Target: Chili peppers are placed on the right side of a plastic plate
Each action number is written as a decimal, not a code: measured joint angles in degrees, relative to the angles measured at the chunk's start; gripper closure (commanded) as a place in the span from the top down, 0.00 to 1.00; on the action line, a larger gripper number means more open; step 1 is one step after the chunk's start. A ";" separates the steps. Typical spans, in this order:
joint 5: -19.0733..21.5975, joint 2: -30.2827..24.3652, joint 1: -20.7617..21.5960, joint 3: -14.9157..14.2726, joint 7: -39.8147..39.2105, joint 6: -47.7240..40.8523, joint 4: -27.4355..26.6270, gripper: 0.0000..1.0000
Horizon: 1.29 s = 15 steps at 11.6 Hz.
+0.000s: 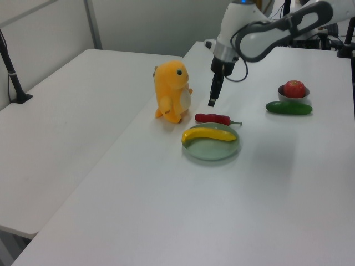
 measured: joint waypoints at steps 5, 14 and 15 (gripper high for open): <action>0.00 -11.47 -0.51 -1.62 7.10 -13.77 0.24 1.00; -0.02 -25.55 -0.46 -2.23 20.48 -40.66 1.57 1.00; -0.02 -26.05 -0.46 -2.23 20.63 -42.90 2.10 1.00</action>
